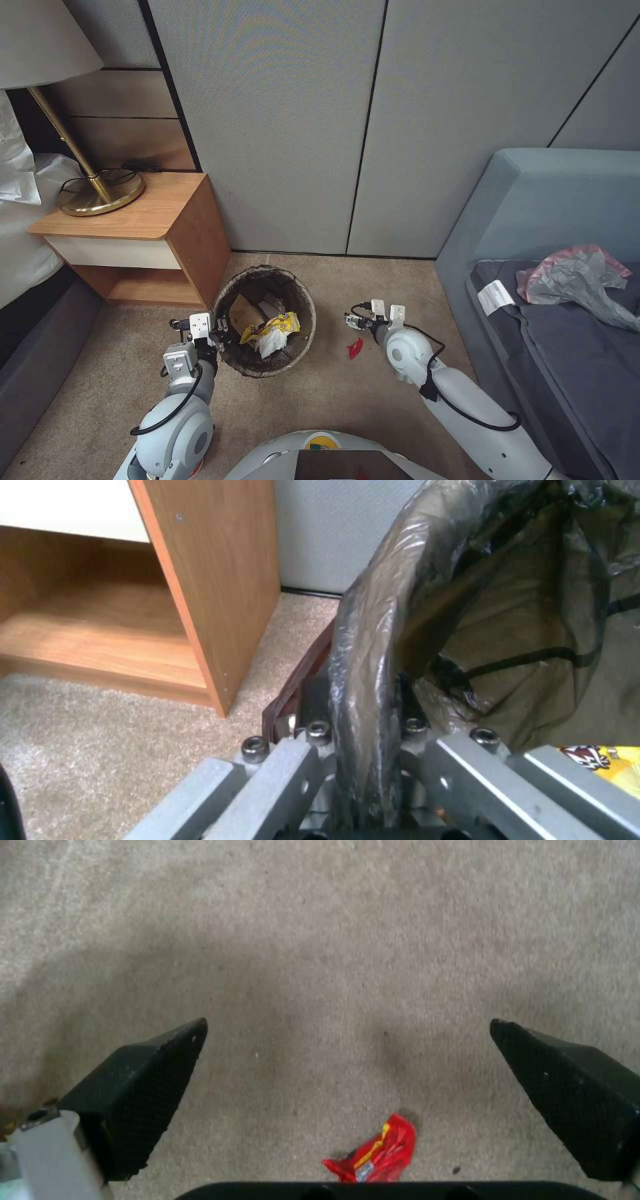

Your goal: Pick up the trash bin, then pick up the garbage from the floor and place it into the trash bin.

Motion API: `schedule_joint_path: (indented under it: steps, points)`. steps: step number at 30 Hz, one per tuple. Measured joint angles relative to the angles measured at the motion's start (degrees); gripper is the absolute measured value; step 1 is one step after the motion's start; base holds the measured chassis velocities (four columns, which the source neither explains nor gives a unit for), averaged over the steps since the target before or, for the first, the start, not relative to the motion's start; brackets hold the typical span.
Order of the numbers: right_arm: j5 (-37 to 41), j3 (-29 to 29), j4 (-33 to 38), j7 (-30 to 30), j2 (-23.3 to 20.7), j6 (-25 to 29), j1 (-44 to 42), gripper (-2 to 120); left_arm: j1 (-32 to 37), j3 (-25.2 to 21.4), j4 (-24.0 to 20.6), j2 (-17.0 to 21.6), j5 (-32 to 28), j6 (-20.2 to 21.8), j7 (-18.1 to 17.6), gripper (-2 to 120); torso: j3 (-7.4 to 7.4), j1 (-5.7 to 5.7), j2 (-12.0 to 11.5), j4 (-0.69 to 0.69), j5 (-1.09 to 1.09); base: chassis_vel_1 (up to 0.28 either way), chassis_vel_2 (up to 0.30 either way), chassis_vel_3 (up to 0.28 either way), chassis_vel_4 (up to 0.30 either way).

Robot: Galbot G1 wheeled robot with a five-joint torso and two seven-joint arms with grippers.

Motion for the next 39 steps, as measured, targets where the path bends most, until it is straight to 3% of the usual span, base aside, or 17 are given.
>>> schedule_joint_path:
  steps: [39]
  points:
    - [0.57,0.92,-8.42,9.0,8.98,-0.54,-0.48,100,-1.33,0.43,1.29,0.04,-0.35,0.04,-0.03,0,0.0,0.0,0.0,0.0,0.01,0.0,0.0,0.0,0.0]
